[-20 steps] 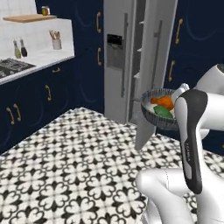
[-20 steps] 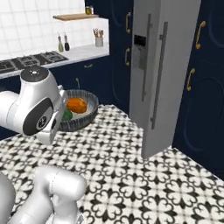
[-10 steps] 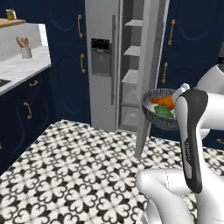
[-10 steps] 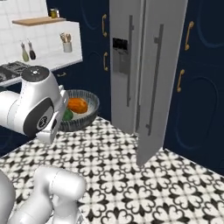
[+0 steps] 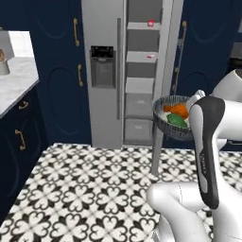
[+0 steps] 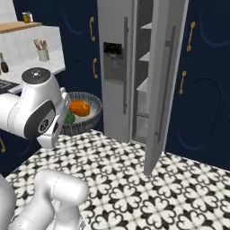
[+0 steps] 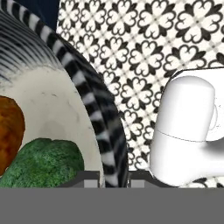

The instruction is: Pick the chicken drumstick and broccoli from their plates and place them in the bowl. Then put the bowl in the fridge.

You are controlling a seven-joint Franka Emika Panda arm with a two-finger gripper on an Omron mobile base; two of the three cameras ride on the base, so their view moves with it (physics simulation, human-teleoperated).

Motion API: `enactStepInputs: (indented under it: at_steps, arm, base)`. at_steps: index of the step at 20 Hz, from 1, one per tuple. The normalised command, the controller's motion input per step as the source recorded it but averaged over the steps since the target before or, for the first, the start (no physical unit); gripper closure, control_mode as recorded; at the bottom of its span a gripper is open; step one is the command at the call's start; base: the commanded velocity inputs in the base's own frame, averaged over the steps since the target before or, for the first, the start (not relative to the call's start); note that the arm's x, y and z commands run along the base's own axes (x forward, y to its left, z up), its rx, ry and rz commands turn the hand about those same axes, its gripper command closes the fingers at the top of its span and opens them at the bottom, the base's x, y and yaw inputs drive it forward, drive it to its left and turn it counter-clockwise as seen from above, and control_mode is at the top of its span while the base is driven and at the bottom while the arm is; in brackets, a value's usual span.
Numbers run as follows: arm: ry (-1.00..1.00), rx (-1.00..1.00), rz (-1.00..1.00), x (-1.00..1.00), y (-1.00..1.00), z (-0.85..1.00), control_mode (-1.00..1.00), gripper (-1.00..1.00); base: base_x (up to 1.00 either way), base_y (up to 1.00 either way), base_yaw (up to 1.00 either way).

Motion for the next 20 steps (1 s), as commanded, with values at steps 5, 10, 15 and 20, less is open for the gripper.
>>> enactStepInputs:
  at_steps: [5,10,15,20]
  arm:
    - [0.00,0.00,0.00,0.00,0.00,0.00,1.00,1.00]
    - [0.00,0.00,0.00,0.00,0.00,0.00,1.00,1.00]
    - [0.00,0.00,0.00,0.00,0.00,0.00,1.00,1.00]
    - [0.00,0.00,0.00,0.00,0.00,0.00,1.00,1.00]
  base:
    - [0.90,0.81,-0.44]
    - [1.00,0.68,-0.38]
    - [0.96,0.85,-0.37]
    - [0.64,0.05,-0.22]
